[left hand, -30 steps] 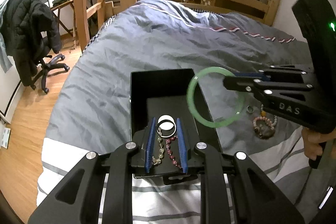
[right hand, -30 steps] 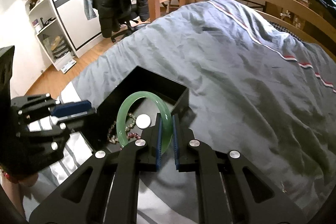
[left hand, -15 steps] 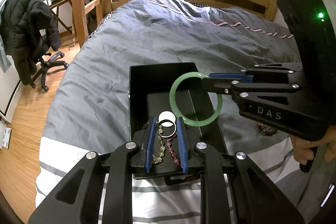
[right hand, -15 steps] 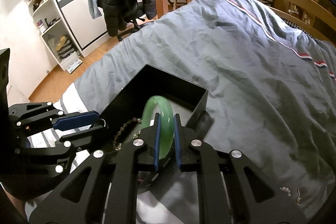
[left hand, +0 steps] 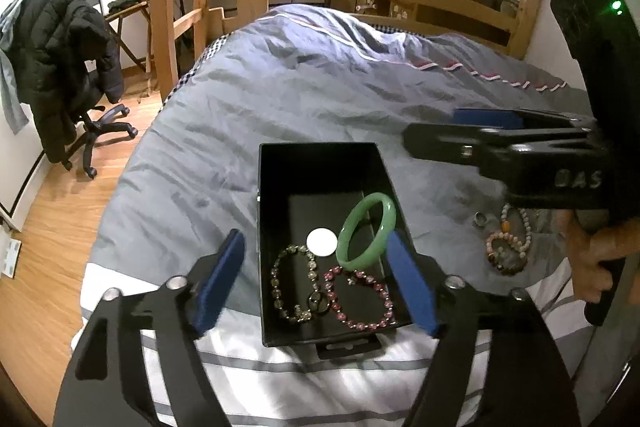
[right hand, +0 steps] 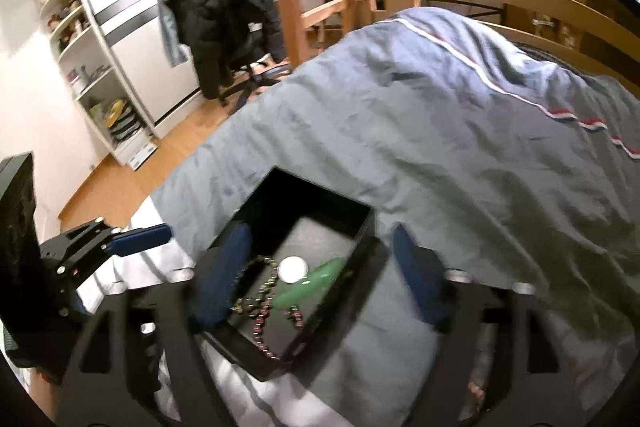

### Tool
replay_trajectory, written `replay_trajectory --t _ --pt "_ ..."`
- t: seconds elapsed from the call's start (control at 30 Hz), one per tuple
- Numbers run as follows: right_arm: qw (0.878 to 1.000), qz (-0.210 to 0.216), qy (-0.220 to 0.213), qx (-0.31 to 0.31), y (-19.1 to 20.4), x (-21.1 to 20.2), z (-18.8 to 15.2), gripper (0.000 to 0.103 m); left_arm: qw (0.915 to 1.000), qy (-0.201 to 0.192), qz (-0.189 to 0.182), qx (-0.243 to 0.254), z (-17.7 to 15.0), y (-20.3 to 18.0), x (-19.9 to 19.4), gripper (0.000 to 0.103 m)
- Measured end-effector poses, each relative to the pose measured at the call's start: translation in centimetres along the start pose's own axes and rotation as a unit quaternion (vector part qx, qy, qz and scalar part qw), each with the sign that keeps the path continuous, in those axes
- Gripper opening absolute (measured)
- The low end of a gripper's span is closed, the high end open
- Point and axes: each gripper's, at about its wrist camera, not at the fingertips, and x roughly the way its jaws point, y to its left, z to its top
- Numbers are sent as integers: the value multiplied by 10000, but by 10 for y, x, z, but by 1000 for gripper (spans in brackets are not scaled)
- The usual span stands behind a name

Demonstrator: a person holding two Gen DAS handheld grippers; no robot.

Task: Organize jewelry
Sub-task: 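Move both open grippers back over the remaining jewelry on the bedspread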

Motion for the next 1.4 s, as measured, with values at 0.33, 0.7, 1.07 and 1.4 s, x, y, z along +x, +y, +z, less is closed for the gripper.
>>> replay_trajectory --t 0.33,0.7,1.07,1.4 --pt "9986 -481 61 188 -42 -25 -11 93 9997 -111 -189 107 -4 -17 -3 92" --pt "9960 -801 65 380 -86 -62 -25 94 9970 -68 -542 545 -12 -73 -2 92" --pt "9932 -1011 126 557 -123 -85 -52 94 9903 165 -819 1110 -32 -140 20 92" --pt "9913 -1068 249 735 -164 -93 -81 94 9899 382 -978 949 -38 -164 47 92"
